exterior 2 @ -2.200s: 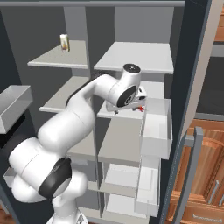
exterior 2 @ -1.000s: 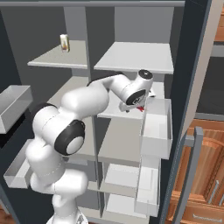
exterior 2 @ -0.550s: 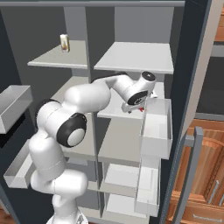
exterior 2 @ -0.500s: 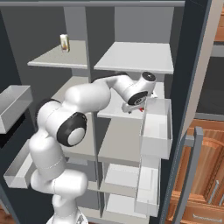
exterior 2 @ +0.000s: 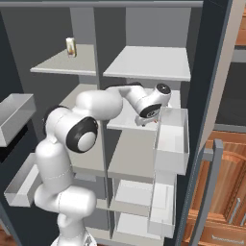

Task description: There's a fish in the fridge that needs to be moved to the freezer for freezing. Pick up the fish from the fridge, place it on any shelf in the freezer, and close the fridge and freezer doors when done.

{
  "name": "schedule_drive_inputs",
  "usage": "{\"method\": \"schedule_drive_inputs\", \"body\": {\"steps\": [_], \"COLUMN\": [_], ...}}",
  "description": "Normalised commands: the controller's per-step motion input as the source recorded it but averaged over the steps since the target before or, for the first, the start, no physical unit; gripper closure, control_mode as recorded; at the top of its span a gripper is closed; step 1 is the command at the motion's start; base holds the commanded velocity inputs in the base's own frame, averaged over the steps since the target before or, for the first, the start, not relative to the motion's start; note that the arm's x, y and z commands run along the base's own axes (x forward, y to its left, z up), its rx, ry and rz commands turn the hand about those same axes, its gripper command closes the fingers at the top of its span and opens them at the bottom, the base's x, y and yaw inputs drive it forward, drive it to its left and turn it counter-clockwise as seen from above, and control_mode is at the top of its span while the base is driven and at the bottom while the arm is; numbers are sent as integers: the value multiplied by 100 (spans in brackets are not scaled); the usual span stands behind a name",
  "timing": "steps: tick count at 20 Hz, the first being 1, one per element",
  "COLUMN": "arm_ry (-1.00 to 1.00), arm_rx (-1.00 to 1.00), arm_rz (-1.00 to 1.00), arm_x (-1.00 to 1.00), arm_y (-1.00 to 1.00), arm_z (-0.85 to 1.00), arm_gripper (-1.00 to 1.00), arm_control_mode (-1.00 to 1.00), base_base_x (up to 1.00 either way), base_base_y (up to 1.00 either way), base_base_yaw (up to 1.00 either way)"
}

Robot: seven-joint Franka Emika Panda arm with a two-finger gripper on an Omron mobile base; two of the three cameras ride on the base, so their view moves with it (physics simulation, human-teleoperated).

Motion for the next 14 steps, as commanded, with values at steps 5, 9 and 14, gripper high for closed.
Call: {"method": "schedule_drive_inputs", "body": {"steps": [5, 9, 14], "arm_ry": [-2, -6, -2], "arm_rx": [0, 1, 2], "arm_rz": [0, 4, 2], "arm_x": [30, 11, 7], "arm_y": [-2, -22, -15], "arm_z": [-17, -2, 3], "arm_gripper": [-100, -100, -100], "arm_control_mode": [-100, -100, -100], "base_base_x": [0, 0, 0], "base_base_y": [0, 0, 0], "base_base_yaw": [0, 0, 0]}}
